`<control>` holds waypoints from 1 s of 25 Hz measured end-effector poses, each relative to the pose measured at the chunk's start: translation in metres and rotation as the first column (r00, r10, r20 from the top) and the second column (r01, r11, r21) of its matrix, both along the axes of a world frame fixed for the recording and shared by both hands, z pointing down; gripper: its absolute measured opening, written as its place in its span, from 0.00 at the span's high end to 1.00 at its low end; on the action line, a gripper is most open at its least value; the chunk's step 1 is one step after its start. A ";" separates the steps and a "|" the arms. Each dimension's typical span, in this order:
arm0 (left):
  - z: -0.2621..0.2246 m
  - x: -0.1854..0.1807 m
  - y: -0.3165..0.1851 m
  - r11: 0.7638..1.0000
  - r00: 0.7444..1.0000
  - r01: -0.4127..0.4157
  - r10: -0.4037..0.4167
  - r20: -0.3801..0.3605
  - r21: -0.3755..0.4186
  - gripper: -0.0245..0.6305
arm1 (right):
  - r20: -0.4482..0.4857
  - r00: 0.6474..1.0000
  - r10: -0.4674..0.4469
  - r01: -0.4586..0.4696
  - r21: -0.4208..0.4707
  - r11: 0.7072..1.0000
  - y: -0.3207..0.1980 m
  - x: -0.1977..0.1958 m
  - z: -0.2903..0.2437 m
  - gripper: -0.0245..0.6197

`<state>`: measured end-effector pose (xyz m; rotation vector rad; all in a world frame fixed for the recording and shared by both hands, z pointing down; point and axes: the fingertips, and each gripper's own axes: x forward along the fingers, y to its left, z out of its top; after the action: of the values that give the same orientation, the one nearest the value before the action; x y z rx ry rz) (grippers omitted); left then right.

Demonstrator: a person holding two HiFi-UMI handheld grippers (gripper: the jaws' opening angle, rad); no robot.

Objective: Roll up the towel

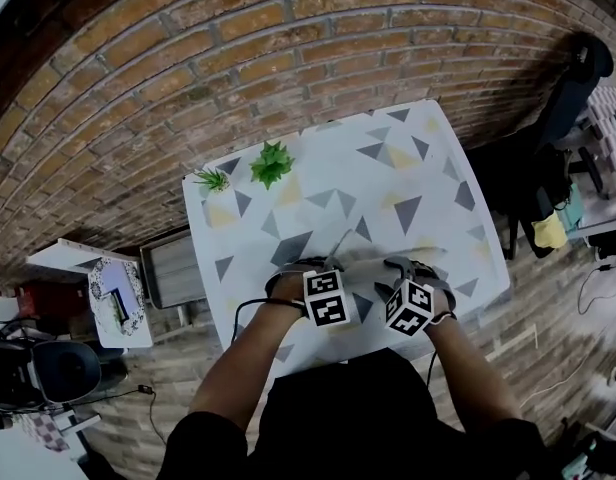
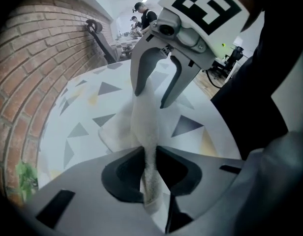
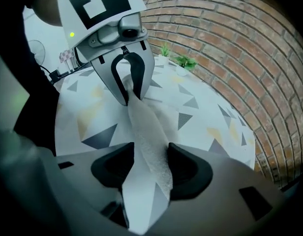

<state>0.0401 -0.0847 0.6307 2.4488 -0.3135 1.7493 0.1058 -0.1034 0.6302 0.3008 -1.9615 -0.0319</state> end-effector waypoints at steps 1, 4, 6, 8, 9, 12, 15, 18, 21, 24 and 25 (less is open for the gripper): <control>0.000 -0.002 0.009 1.000 1.000 -0.007 0.007 -0.007 -0.026 0.84 | 0.000 1.000 -0.006 0.006 -0.001 1.000 0.004 -0.001 0.000 0.63; -0.001 -0.008 0.032 0.995 0.999 -0.031 0.030 -0.015 -0.093 0.84 | 0.003 0.999 -0.033 0.033 -0.024 0.999 0.018 -0.007 -0.001 0.71; -0.002 -0.013 0.038 0.995 0.999 -0.035 0.034 -0.011 -0.099 0.84 | 0.000 0.998 -0.059 0.059 -0.050 0.997 0.028 -0.011 -0.001 0.75; -0.003 -0.021 0.036 0.998 0.999 -0.030 0.031 0.012 -0.062 0.84 | 0.000 0.997 -0.076 0.075 -0.080 0.994 0.034 -0.016 -0.002 0.78; -0.004 -0.026 0.034 0.999 0.999 -0.027 0.028 0.026 -0.035 0.83 | 0.001 0.997 -0.079 0.079 -0.094 0.992 0.036 -0.018 -0.003 0.79; -0.007 -0.036 0.024 0.999 0.999 -0.005 0.003 0.053 0.045 0.80 | -0.005 0.997 -0.082 0.081 -0.123 0.989 0.032 -0.024 -0.005 0.79; -0.012 -0.044 0.013 0.994 0.998 0.028 -0.035 0.060 0.108 0.77 | -0.014 0.997 -0.078 0.076 -0.124 0.989 0.021 -0.029 -0.007 0.79; -0.015 -0.049 0.003 0.989 0.996 0.050 -0.059 0.061 0.142 0.77 | -0.018 0.997 -0.076 0.073 -0.123 0.990 0.009 -0.032 -0.008 0.77; -0.017 -0.052 -0.007 0.986 0.996 0.066 -0.076 0.056 0.155 0.76 | -0.016 0.997 -0.075 0.072 -0.134 0.988 -0.001 -0.034 -0.008 0.77; -0.018 -0.054 -0.019 0.983 0.994 0.088 -0.098 0.053 0.162 0.77 | -0.013 0.997 -0.077 0.074 -0.141 0.987 -0.013 -0.035 -0.007 0.76; -0.019 -0.055 -0.024 0.981 0.993 0.098 -0.108 0.053 0.167 0.77 | -0.011 0.997 -0.077 0.075 -0.139 0.987 -0.018 -0.036 -0.008 0.76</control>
<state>-0.0149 -0.1083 0.6121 2.4393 -0.6020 1.8259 0.0694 -0.1211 0.6226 0.1341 -1.9474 0.0521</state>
